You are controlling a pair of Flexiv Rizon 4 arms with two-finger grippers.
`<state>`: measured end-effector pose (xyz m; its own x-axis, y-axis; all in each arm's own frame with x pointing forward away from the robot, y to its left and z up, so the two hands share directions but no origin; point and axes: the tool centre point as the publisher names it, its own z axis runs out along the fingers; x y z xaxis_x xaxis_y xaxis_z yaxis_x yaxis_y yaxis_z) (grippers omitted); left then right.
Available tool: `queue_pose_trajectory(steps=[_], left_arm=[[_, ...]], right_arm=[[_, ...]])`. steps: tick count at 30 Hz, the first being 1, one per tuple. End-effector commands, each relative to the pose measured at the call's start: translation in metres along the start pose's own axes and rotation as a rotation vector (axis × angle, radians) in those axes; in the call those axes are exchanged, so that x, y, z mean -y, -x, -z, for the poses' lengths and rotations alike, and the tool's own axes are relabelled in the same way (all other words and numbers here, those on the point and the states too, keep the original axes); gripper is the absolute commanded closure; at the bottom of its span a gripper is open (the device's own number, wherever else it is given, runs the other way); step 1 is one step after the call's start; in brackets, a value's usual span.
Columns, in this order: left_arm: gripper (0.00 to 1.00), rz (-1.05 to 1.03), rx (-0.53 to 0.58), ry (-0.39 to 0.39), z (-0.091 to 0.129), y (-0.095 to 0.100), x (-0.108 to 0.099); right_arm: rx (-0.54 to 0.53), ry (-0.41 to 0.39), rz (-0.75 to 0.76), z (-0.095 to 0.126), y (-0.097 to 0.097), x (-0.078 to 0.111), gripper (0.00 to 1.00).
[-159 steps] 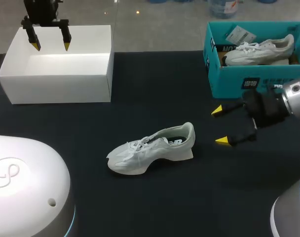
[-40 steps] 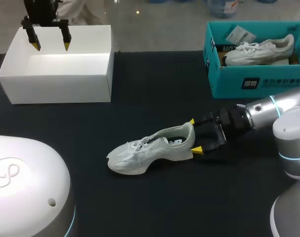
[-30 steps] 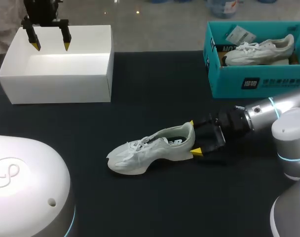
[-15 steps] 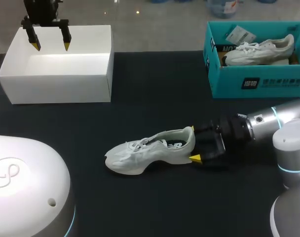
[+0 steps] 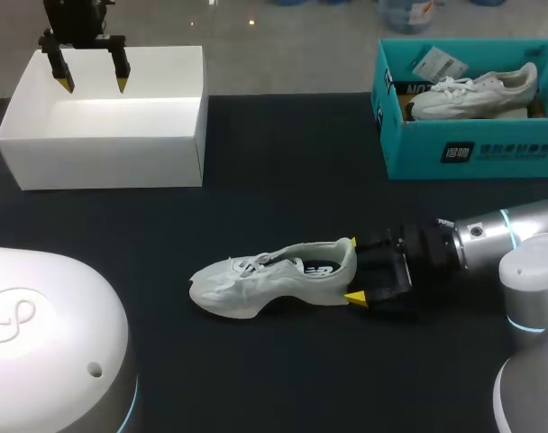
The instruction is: Take the shoe out of the shoebox, open the shoe tongue, remove and reinsert the insole, then place the shoe into the shoebox
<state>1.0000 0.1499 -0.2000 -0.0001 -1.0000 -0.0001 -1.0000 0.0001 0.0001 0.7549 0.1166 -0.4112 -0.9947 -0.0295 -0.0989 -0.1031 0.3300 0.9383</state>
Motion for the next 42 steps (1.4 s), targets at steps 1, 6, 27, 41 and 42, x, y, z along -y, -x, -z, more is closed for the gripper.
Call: queue_pose_trajectory(steps=[1, 6, 27, 41, 42], left_arm=[[0.0, 0.0, 0.0, 0.0, 0.0, 0.0, 0.0], [0.0, 0.0, 0.0, 0.0, 0.0, 0.0, 0.0], [0.0, 0.0, 0.0, 0.0, 0.0, 0.0, 0.0], [0.0, 0.0, 0.0, 0.0, 0.0, 0.0, 0.0], [0.0, 0.0, 0.0, 0.0, 0.0, 0.0, 0.0]], right_arm=[[0.003, -0.001, 0.0, -0.005, -0.001, 0.001, 0.0], [-0.003, 0.001, -0.004, -0.008, 0.0, 0.002, 0.0], [-0.014, 0.006, -0.029, -0.016, -0.002, 0.009, 0.36], [0.003, 0.01, -0.037, -0.021, -0.006, 0.011, 1.0], [0.003, 0.01, -0.038, -0.021, -0.007, 0.011, 1.0]])
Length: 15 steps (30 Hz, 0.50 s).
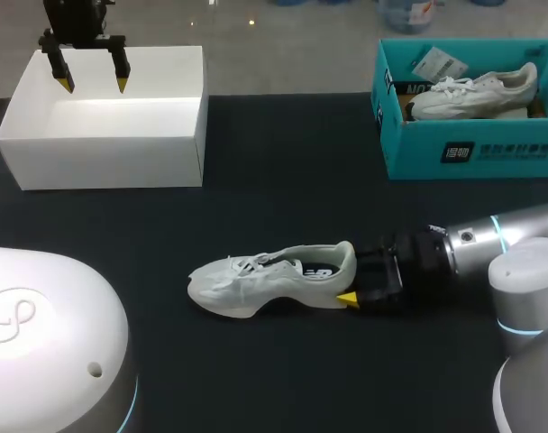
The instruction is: Take the shoe out of the shoebox, open the shoe tongue, remove and reinsert the insole, then place the shoe into the shoebox
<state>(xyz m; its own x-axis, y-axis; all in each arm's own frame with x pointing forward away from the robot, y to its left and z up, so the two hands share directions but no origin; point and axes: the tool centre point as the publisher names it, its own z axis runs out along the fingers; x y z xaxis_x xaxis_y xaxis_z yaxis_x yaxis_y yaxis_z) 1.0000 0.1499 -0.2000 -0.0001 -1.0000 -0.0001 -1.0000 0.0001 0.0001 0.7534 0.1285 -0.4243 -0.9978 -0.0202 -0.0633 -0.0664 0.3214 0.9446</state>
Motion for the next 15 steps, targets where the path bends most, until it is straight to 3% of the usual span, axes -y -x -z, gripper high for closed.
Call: queue_pose_trajectory(steps=[1, 15], left_arm=[[0.0, 0.0, 0.0, 0.0, 0.0, 0.0, 0.0], [0.0, 0.0, 0.0, 0.0, 0.0, 0.0, 0.0]], right_arm=[[0.007, 0.001, -0.003, -0.0062, -0.0045, 0.0034, 1.0], [0.012, -0.006, -0.027, -0.0076, -0.0054, 0.0032, 1.0]])
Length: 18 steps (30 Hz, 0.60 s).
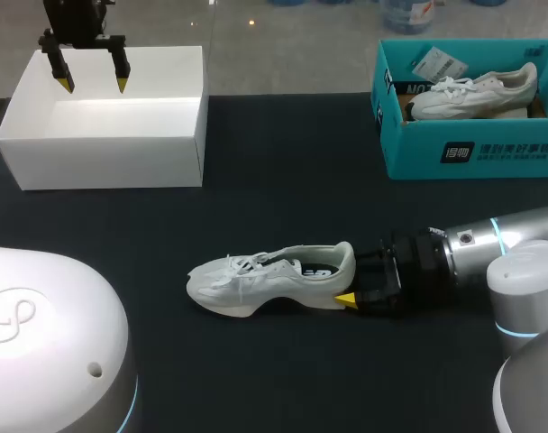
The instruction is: Take the shoe out of the shoebox, open the shoe tongue, remove and reinsert the insole, then place the shoe into the shoebox
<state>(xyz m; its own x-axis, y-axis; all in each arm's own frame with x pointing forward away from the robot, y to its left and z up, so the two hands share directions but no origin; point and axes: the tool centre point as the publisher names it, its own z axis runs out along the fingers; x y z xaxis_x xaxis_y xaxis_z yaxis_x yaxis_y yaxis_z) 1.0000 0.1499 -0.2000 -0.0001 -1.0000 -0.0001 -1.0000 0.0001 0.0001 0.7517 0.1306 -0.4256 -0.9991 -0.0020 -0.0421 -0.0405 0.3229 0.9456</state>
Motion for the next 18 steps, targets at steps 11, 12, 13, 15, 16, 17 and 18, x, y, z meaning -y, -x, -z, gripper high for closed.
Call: queue_pose_trajectory(steps=[11, 12, 13, 15, 16, 17, 18], left_arm=[[0.0, 0.017, -0.039, 0.026, 0.02, -0.011, 0.0], [0.0, 0.004, -0.049, 0.035, 0.023, -0.016, -0.004], [0.0, -0.006, -0.063, 0.056, 0.025, -0.021, -0.01], [0.0, -0.014, -0.051, 0.065, 0.021, -0.031, -0.023], [0.0, -0.018, -0.055, 0.095, 0.019, -0.037, -0.031], [0.0, -0.025, -0.044, 0.081, 0.017, -0.042, -0.04], [0.0, -0.042, -0.039, 0.078, 0.015, -0.047, -0.05]], right_arm=[[0.002, -0.004, -0.001, -0.005, -0.004, 0.003, 1.0], [0.002, -0.004, -0.001, -0.005, -0.004, 0.003, 1.0], [0.002, -0.004, -0.001, -0.005, -0.004, 0.003, 1.0], [0.002, -0.004, -0.001, -0.005, -0.004, 0.003, 1.0], [0.002, -0.004, -0.001, -0.005, -0.004, 0.003, 1.0], [0.002, -0.004, -0.001, -0.005, -0.004, 0.003, 1.0], [0.002, -0.004, -0.001, -0.005, -0.004, 0.003, 1.0]])
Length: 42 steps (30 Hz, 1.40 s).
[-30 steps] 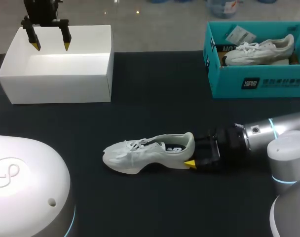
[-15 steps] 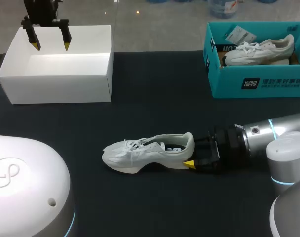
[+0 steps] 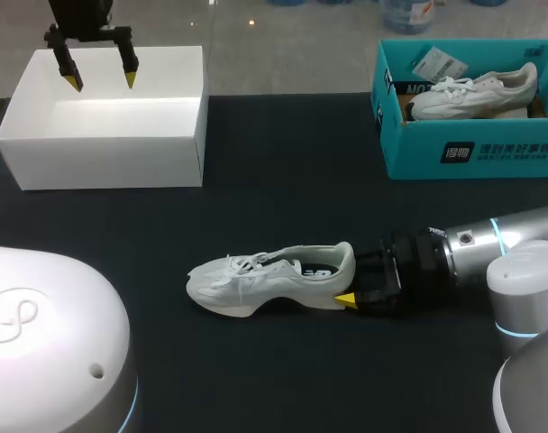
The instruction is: Take the shoe out of the shoebox, open the shoe tongue, remove and reinsert the insole, then place the shoe into the shoebox
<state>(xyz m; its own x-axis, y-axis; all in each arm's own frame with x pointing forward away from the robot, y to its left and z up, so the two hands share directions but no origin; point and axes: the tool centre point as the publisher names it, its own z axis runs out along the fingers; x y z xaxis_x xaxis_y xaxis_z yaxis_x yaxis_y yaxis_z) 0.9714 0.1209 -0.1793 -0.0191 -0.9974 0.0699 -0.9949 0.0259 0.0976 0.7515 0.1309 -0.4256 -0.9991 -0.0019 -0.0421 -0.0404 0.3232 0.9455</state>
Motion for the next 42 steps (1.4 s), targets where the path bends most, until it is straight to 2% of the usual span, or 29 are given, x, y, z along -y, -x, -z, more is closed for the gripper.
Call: queue_pose_trajectory(steps=[1, 4, 9, 15, 17, 36, 42], left_arm=[[0.0, -0.021, 0.041, -0.008, -0.012, -0.023, -0.03], [0.0, -0.049, 0.049, -0.003, -0.023, -0.036, -0.06], [0.0, -0.092, 0.058, 0.017, -0.038, -0.052, -0.097], [0.0, -0.171, 0.046, -0.003, -0.039, -0.063, -0.134], [0.0, -0.26, 0.061, -0.006, -0.039, -0.064, -0.145], [0.0, -0.248, 0.063, -0.011, -0.042, -0.065, -0.143], [0.0, -0.207, 0.093, -0.015, -0.07, -0.095, -0.165]], right_arm=[[0.002, -0.004, -0.001, -0.005, -0.003, 0.003, 1.0], [0.002, -0.004, -0.001, -0.005, -0.003, 0.003, 1.0], [0.002, -0.004, -0.001, -0.005, -0.003, 0.003, 1.0], [0.002, -0.004, -0.001, -0.005, -0.003, 0.003, 1.0], [0.002, -0.004, -0.001, -0.005, -0.003, 0.003, 1.0], [0.002, -0.004, -0.001, -0.005, -0.003, 0.003, 1.0], [0.002, -0.004, -0.001, -0.005, -0.003, 0.003, 1.0]])
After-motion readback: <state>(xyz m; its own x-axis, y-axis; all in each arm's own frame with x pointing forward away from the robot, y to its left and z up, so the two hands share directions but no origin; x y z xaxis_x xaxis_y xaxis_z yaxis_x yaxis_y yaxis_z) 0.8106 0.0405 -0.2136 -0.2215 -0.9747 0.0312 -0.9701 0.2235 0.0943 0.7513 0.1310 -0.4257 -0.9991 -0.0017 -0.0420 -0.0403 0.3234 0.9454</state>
